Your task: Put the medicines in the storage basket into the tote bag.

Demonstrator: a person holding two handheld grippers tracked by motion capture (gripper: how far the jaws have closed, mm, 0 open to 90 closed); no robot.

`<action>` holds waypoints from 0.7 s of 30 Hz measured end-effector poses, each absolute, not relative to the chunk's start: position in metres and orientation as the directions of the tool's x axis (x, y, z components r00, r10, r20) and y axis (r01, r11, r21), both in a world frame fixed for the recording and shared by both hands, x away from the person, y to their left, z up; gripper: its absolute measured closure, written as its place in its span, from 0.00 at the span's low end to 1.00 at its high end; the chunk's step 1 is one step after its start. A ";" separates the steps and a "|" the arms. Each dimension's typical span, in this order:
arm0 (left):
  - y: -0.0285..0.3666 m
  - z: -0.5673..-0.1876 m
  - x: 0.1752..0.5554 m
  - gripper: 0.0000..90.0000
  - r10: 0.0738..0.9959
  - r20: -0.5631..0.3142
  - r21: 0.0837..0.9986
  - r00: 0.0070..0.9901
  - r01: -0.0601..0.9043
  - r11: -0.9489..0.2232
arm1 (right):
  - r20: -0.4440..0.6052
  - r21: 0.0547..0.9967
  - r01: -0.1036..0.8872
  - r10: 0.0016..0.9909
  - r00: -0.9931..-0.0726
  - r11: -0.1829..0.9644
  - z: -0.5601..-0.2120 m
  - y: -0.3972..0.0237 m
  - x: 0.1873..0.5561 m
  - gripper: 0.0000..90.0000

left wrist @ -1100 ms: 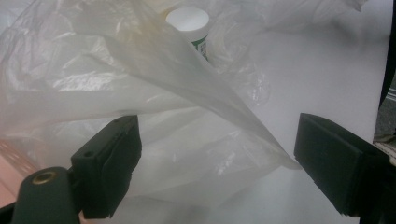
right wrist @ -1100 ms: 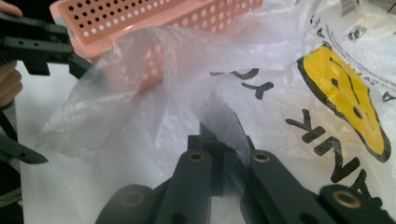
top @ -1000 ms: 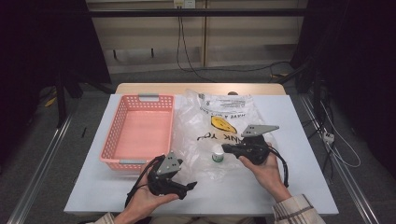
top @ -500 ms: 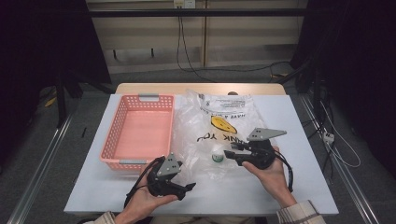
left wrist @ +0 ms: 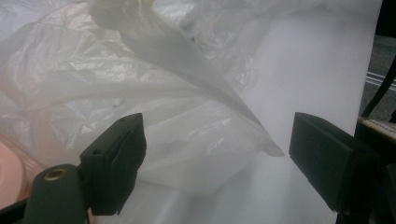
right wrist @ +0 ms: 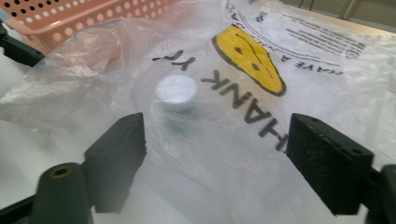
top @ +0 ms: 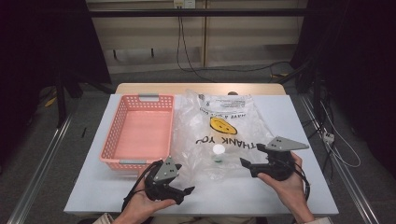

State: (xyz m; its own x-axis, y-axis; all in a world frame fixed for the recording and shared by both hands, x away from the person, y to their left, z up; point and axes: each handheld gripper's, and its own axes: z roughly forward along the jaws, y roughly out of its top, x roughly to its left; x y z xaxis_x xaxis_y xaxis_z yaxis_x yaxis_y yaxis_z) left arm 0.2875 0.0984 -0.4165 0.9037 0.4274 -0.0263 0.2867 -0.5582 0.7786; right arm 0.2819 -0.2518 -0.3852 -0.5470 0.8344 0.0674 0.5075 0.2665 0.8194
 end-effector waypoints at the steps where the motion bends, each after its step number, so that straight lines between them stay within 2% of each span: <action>1: 0.098 -0.417 0.287 0.20 0.428 -0.026 0.780 0.903 0.286 -0.556 | 0.065 0.819 0.510 0.840 -0.538 0.264 -0.386 -0.255 0.280 0.20; 11: 0.095 -0.424 0.289 0.20 0.410 -0.028 0.762 0.911 0.285 -0.581 | 0.042 0.832 0.502 0.877 -0.479 0.234 -0.388 -0.280 0.263 0.16; 17: 0.093 -0.426 0.291 0.20 0.414 -0.036 0.764 0.910 0.292 -0.575 | 0.088 0.817 0.539 0.882 -0.464 0.202 -0.398 -0.300 0.250 0.11; 21: 0.091 -0.428 0.292 0.19 0.399 -0.005 0.751 0.917 0.266 -0.604 | 0.102 0.798 0.567 0.880 -0.463 0.205 -0.406 -0.303 0.239 0.12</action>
State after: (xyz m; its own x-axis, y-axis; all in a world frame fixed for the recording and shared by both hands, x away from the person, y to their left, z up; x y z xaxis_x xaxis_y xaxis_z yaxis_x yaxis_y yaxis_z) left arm 0.2919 0.0905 -0.4284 0.9170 0.3988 -0.0047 0.2664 -0.6038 0.7513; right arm 0.2389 -0.3035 -0.4060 -0.4633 0.8803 0.1024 0.5667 0.2055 0.7979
